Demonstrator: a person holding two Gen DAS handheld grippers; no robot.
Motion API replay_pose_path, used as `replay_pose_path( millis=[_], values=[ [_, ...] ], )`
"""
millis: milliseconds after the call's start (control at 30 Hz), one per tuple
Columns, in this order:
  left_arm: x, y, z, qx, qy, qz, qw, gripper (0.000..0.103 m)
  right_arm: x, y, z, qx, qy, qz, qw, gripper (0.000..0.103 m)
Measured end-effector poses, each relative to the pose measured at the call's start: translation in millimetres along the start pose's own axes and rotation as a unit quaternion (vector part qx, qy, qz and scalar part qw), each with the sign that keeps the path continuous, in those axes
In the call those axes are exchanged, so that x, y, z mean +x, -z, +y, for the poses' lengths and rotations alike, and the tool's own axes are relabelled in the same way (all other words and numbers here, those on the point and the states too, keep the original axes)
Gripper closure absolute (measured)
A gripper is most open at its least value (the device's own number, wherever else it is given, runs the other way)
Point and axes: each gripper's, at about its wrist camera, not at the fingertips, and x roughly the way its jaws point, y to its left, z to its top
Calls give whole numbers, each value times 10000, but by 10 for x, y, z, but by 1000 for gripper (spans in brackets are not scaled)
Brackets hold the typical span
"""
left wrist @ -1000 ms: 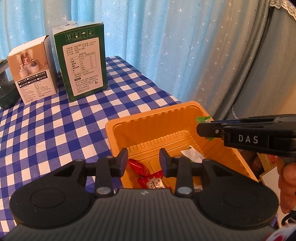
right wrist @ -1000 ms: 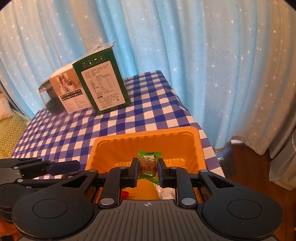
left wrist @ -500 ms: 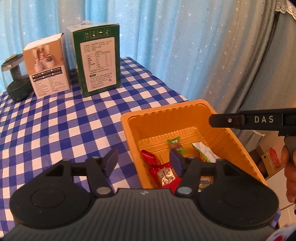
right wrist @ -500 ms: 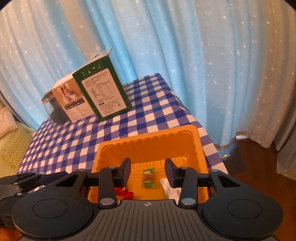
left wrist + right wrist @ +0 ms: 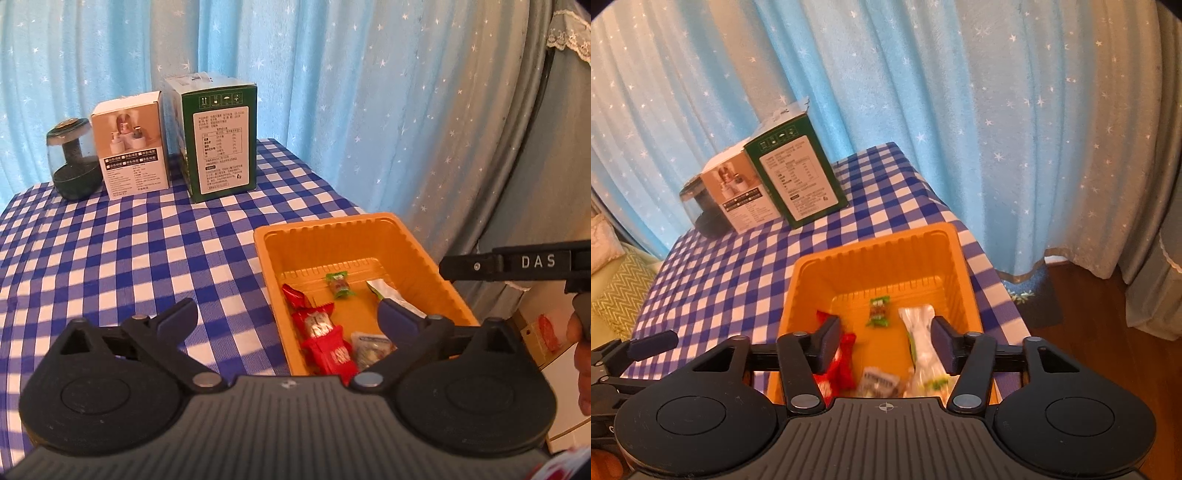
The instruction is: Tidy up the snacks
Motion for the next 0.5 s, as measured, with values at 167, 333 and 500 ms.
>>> replay_pose_path(
  millis=[167,333,500],
  values=[
    [-273,172,-91,-84,-10,-9,10000,0,-303,203,90,-174,69,-107,9998,34],
    [-521,377,-124,-194,-126,-35,9997,0,-572,456,123,-277,203,-166,9993,21],
    [-766,575,-102,-515,-148,-19,9986,0,-831,711,97,-219,275,-141,9993,19]
  ],
)
